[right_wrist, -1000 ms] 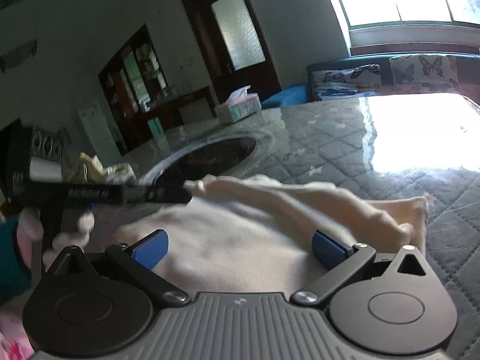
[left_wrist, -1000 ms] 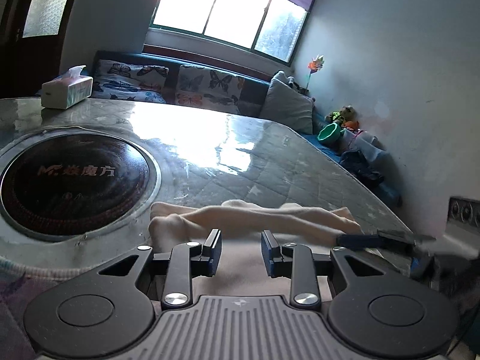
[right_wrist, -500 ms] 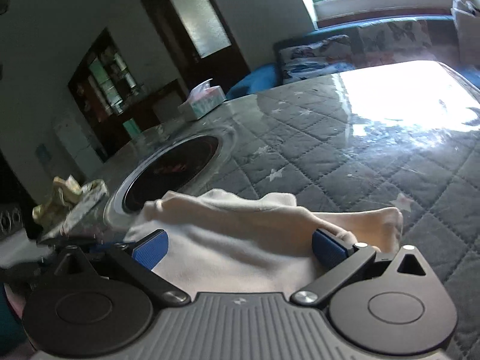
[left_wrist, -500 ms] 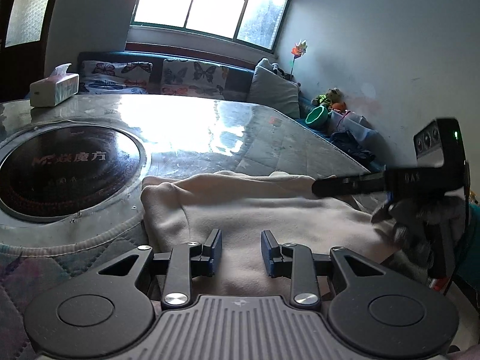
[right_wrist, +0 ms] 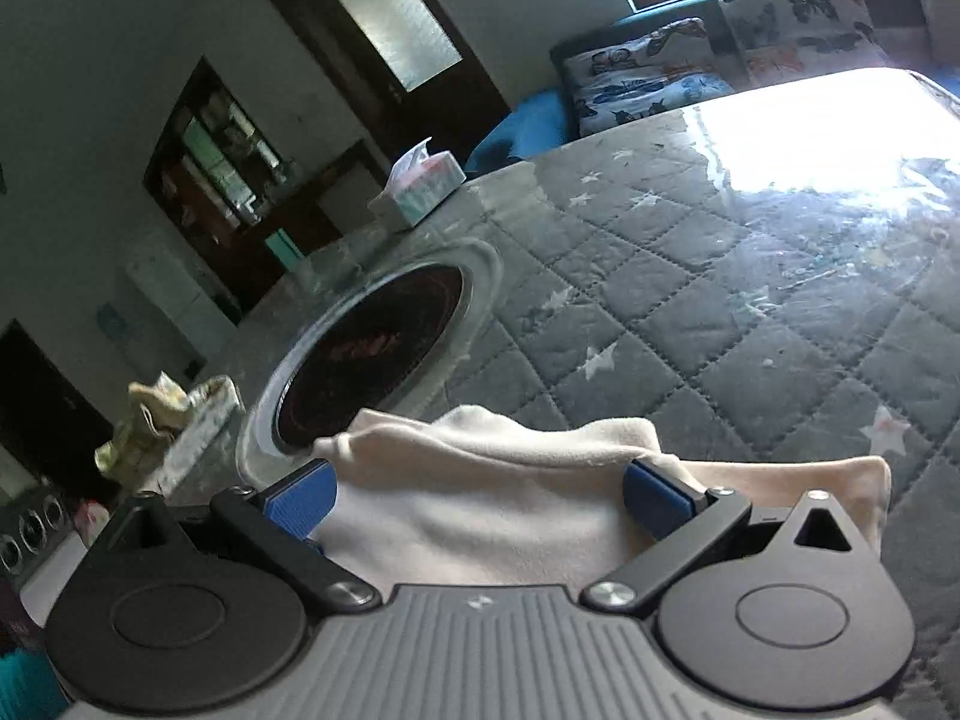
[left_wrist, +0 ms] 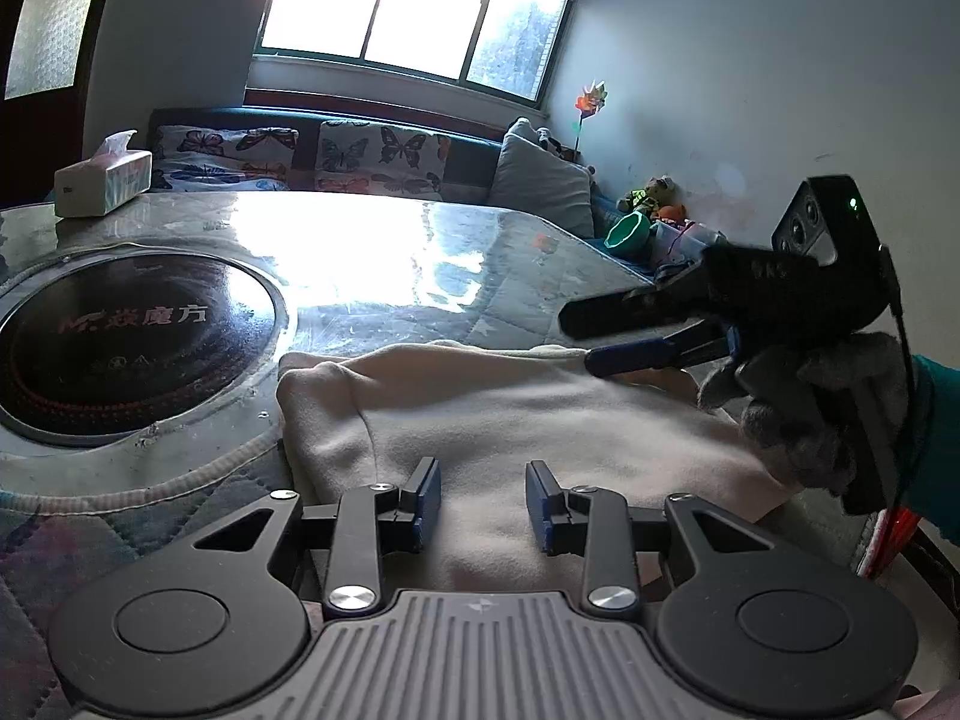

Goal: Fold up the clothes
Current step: 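Press the folded sweatshirt flat with both grippers open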

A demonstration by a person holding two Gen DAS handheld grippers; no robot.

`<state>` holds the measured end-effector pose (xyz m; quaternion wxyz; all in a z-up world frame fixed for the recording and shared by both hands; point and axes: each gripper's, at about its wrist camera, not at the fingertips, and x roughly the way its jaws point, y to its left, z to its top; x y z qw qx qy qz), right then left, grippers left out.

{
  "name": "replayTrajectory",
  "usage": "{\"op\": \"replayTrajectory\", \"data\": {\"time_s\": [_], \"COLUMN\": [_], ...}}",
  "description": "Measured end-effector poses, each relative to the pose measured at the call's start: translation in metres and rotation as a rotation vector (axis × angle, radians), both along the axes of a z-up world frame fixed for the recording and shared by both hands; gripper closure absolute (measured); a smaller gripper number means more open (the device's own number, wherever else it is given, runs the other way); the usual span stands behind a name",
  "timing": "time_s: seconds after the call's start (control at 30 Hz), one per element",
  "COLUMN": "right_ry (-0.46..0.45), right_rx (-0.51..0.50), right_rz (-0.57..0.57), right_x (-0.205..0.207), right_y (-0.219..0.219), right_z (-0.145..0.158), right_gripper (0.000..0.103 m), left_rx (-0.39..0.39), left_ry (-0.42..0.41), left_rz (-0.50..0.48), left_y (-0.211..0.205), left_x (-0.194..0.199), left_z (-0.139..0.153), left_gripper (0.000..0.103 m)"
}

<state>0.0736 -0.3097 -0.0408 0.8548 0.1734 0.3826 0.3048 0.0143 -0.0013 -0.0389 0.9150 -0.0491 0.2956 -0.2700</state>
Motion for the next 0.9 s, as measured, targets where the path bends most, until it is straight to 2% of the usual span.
{"op": "replayTrajectory", "data": {"time_s": [0.07,0.13,0.2,0.27,0.37,0.43,0.6,0.73,0.83,0.9], "right_ry": [-0.041,-0.152,-0.267,-0.331,-0.37,-0.374,-0.362,-0.448,-0.5,-0.502], "right_rx": [0.027,0.033,-0.034,-0.102,-0.106,-0.152,-0.433,-0.628,-0.7,-0.72], "right_rz": [-0.01,-0.03,-0.054,-0.086,-0.111,-0.132,-0.201,-0.218,-0.222,-0.222], "right_x": [-0.009,-0.027,-0.048,-0.067,-0.089,-0.097,-0.11,-0.126,-0.134,-0.137], "right_y": [-0.004,-0.01,-0.012,-0.012,-0.017,-0.016,0.008,0.037,0.053,0.06], "right_z": [0.01,0.027,0.041,0.049,0.048,0.043,0.023,0.006,-0.004,-0.01], "right_gripper": [0.0,0.0,0.0,0.0,0.0,0.0,0.0,0.0,0.0,0.0], "left_rx": [0.001,0.002,0.01,0.024,0.028,0.03,0.042,0.074,0.107,0.13], "left_ry": [-0.001,-0.002,-0.006,-0.014,-0.015,-0.018,-0.048,-0.086,-0.105,-0.107], "left_rz": [-0.002,-0.004,-0.011,-0.015,-0.022,-0.025,-0.019,-0.041,-0.064,-0.077], "left_y": [0.0,-0.001,-0.003,-0.006,-0.009,-0.012,-0.024,-0.038,-0.048,-0.054], "left_x": [0.0,-0.001,-0.002,-0.003,-0.005,-0.006,-0.015,-0.021,-0.026,-0.028], "left_z": [0.0,0.001,0.002,0.003,0.006,0.008,0.013,0.015,0.011,0.007], "left_gripper": [0.068,0.065,0.062,0.061,0.06,0.06,0.059,0.059,0.059,0.059]}}
